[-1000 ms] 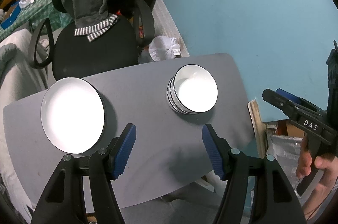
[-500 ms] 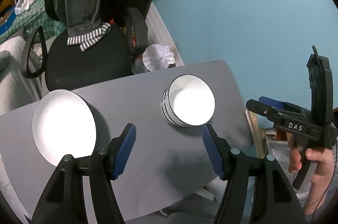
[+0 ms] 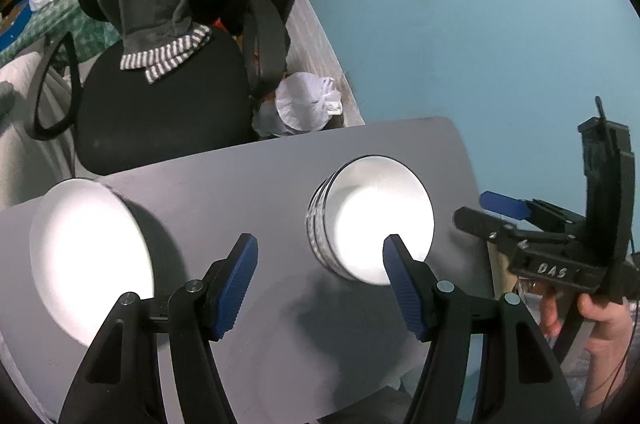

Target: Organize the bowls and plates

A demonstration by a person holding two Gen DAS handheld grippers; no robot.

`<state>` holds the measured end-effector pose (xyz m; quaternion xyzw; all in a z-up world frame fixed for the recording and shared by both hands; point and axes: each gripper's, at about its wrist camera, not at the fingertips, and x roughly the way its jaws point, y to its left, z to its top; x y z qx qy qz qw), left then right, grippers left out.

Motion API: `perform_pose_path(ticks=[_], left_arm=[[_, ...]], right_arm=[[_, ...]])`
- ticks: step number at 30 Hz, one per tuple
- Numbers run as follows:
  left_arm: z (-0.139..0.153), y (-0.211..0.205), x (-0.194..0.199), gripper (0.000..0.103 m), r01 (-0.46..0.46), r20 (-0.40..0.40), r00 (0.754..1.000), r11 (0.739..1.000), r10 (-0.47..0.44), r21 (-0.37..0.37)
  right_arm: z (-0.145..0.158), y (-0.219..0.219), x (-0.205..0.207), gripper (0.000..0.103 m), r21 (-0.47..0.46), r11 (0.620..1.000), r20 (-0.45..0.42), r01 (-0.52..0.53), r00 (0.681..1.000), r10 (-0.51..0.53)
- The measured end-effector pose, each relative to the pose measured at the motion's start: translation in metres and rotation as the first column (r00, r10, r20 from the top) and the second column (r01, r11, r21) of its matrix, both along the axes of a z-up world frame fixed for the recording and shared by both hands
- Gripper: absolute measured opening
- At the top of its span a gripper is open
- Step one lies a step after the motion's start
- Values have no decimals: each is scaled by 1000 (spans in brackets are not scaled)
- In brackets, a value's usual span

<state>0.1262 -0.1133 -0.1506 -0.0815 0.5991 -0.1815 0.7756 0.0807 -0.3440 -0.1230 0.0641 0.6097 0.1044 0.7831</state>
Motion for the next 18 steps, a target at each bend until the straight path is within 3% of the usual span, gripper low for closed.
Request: perform_pose_path(ticks=[4, 7, 9, 18], left_arm=[[-15, -9, 9, 66, 10, -49, 999, 1000, -11, -25], [-29, -14, 17, 68, 20, -119, 992, 996, -31, -91], [-38, -16, 22, 68, 2, -151, 988, 998, -12, -67], [-56, -29, 32, 68, -17, -150, 988, 1000, 17, 5]], right_arm=[[-18, 1, 11, 70, 0, 998, -23, -66, 998, 66], [-31, 1, 17, 70, 20, 995, -47, -97, 994, 98], [-37, 2, 20, 70, 36, 993, -61, -108, 992, 110], [-63, -6, 39, 70, 140, 987, -128, -80, 987, 98]])
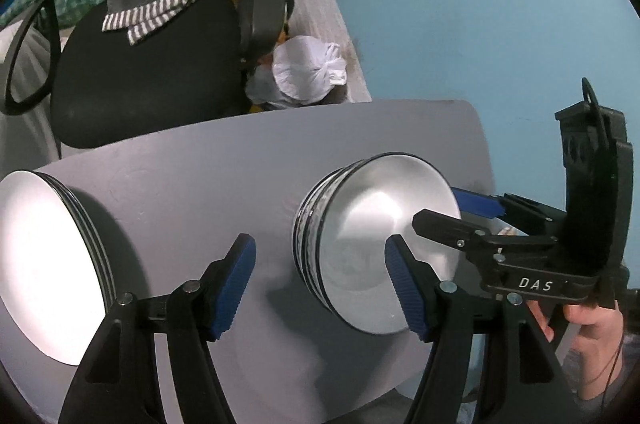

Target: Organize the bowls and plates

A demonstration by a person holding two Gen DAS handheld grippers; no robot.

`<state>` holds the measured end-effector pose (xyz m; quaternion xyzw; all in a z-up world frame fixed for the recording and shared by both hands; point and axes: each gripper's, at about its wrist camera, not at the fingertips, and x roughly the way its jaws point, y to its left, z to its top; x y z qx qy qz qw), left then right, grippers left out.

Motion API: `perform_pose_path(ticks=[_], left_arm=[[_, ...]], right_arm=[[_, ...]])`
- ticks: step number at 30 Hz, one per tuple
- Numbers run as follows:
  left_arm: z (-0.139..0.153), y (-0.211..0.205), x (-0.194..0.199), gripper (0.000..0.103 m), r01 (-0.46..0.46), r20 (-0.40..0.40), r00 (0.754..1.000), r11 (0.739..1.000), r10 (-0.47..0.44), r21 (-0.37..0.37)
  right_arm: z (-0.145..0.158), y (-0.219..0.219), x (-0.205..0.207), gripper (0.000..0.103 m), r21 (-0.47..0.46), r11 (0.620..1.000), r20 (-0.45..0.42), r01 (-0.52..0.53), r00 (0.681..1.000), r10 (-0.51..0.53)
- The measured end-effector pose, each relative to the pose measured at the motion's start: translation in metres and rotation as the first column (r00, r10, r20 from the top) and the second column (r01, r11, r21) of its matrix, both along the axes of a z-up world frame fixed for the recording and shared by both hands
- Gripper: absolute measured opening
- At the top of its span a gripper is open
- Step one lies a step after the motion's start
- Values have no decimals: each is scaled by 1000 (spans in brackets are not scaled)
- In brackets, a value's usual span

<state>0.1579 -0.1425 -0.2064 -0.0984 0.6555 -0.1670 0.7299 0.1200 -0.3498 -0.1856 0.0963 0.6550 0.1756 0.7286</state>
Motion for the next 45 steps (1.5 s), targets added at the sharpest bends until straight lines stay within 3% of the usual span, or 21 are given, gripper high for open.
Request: perform_pose_path(ticks=[7, 11, 21, 24, 37, 45], left_arm=[[-20, -2, 6, 66, -36, -50, 998, 999, 36, 1], [-30, 1, 10, 54, -54, -86, 995, 999, 54, 0], [-54, 2, 6, 41, -66, -204, 978, 997, 54, -49], [-58, 4, 4, 40, -93, -230, 971, 991, 69, -97], [-61, -1, 8, 44, -78, -224, 973, 989, 49, -125], [-70, 5, 9, 44, -114, -264, 962, 978, 65, -176]], right_arm=[[-14, 3, 5, 70, 8, 999, -52, -36, 998, 36], [-19, 5, 6, 70, 2, 999, -56, -38, 998, 39], [-30, -1, 6, 70, -2, 1000, -100, 8, 995, -8], [-32, -4, 5, 70, 15, 999, -111, 28, 993, -26], [-33, -9, 1, 70, 27, 998, -106, 65, 992, -61], [-42, -15, 4, 70, 79, 989, -195, 123, 975, -105]])
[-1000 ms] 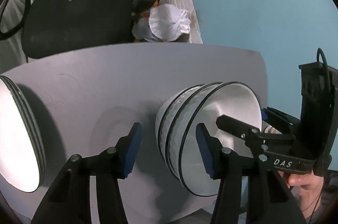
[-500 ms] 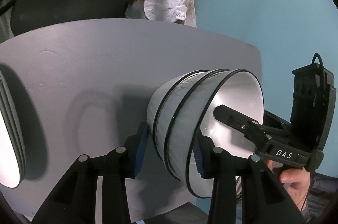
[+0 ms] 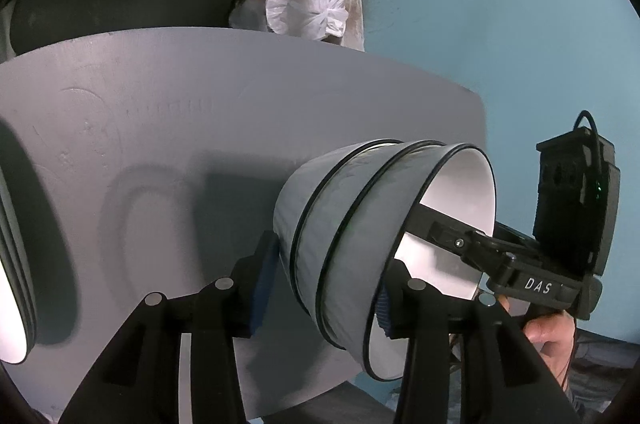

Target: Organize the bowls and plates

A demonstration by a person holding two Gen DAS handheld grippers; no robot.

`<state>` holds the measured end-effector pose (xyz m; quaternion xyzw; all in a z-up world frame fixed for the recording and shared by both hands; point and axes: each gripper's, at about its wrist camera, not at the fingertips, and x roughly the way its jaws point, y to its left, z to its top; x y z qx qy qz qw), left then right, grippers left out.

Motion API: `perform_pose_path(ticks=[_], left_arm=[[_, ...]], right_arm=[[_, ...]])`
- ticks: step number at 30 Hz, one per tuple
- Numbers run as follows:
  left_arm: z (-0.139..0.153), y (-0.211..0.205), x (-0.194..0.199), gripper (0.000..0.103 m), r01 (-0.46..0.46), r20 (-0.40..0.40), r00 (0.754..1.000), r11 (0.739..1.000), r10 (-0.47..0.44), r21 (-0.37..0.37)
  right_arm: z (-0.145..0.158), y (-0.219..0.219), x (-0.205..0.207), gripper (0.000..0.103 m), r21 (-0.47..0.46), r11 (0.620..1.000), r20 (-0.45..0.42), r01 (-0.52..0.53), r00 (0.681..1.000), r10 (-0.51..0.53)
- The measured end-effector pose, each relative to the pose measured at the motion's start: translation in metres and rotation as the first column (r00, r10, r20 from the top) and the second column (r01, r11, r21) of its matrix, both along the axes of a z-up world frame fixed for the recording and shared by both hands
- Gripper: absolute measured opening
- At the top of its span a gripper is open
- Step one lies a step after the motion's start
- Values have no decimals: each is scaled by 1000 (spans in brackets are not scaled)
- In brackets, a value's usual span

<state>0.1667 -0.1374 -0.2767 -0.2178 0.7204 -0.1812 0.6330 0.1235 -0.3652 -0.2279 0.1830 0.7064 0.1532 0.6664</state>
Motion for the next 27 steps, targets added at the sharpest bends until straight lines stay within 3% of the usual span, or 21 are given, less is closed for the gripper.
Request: perform_pose_path(ticks=[3, 8, 11, 18, 20, 22, 27], left_arm=[[2, -3, -2, 44, 11, 11, 1000, 1000, -11, 13], [4, -4, -3, 44, 22, 10, 1000, 999, -22, 24], [5, -6, -2, 44, 35, 12, 999, 999, -35, 40], [10, -10, -1, 44, 87, 21, 996, 991, -90, 98], [10, -10, -2, 43, 104, 22, 994, 990, -107, 96], [11, -8, -2, 35, 91, 19, 996, 993, -93, 73], [12, -5, -2, 32, 86, 29, 996, 994, -89, 72]], right_arm=[[-1, 4, -1, 69, 18, 999, -25, -27, 999, 28], [9, 13, -3, 41, 58, 995, -4, -80, 997, 81], [12, 19, -3, 40, 33, 993, 12, -116, 993, 116], [7, 13, 1, 35, 68, 990, -9, -125, 992, 125], [6, 12, 2, 35, 82, 990, -18, -116, 993, 118], [5, 14, 2, 35, 81, 989, -19, -120, 992, 122], [4, 14, 5, 36, 85, 989, -44, -123, 991, 127]])
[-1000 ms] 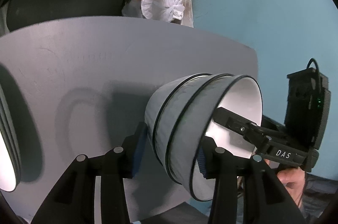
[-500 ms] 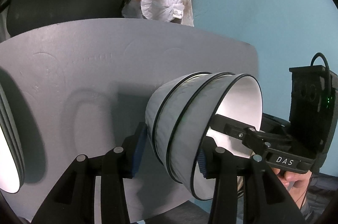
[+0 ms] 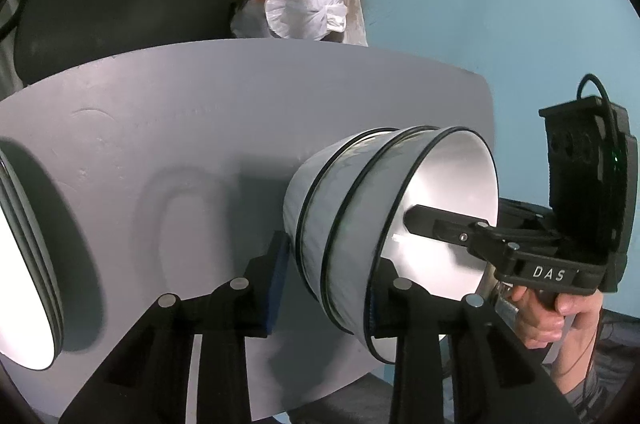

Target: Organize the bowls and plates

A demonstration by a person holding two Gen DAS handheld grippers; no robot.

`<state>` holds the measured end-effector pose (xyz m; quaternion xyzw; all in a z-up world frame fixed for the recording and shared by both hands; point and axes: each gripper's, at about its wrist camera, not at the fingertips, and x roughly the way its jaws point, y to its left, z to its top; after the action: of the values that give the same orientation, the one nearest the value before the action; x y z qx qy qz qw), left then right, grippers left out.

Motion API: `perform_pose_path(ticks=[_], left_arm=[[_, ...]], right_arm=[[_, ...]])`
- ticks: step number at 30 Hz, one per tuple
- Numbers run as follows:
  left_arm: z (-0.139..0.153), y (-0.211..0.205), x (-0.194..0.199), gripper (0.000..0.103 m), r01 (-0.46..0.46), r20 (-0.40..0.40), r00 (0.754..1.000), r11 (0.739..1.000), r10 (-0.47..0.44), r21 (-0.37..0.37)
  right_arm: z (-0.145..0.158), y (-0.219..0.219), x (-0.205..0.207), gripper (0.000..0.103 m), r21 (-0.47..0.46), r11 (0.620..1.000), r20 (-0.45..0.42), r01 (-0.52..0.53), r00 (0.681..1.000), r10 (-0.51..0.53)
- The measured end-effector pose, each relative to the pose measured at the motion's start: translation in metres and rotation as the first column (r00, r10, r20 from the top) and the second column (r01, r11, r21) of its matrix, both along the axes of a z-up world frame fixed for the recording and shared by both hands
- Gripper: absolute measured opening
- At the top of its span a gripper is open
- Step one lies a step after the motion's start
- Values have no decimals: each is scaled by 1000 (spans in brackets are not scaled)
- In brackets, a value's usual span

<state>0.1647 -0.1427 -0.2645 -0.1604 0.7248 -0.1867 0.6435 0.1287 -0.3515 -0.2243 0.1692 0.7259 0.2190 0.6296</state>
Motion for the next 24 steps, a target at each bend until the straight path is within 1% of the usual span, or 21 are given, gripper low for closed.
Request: perform_pose_path(ticks=[2, 4, 7, 10, 13, 14, 16, 22, 24], left_arm=[[0, -1, 0, 32, 9, 5, 1000, 1000, -9, 7], [1, -1, 1, 31, 20, 8, 1000, 1000, -20, 12], [1, -1, 1, 31, 27, 11, 1000, 999, -27, 18], [0, 0, 3, 31, 28, 9, 1000, 999, -28, 23], [0, -3, 4, 30, 39, 7, 999, 999, -39, 34], [0, -4, 4, 30, 45, 5, 999, 998, -45, 38], [0, -6, 5, 29, 56, 4, 998, 997, -56, 44], [1, -3, 2, 29, 46, -1, 999, 998, -46, 38], [2, -6, 2, 28, 50, 3, 999, 998, -50, 48]], right_arm=[[-1, 0, 1, 36, 6, 1000, -11, 4, 1000, -4], [0, 1, 0, 36, 3, 1000, -1, 3, 1000, -3], [4, 7, -5, 36, -31, 999, 40, -8, 999, 9], [8, 11, -6, 37, -65, 998, 57, -15, 998, 18], [9, 12, -4, 32, -86, 996, 54, -24, 998, 29], [8, 10, -3, 29, -88, 996, 49, -19, 999, 24], [7, 7, -1, 27, -83, 997, 32, -6, 999, 9], [7, 7, 0, 27, -86, 996, 24, -11, 1000, 13], [6, 5, 0, 27, -89, 996, 24, -6, 1000, 8]])
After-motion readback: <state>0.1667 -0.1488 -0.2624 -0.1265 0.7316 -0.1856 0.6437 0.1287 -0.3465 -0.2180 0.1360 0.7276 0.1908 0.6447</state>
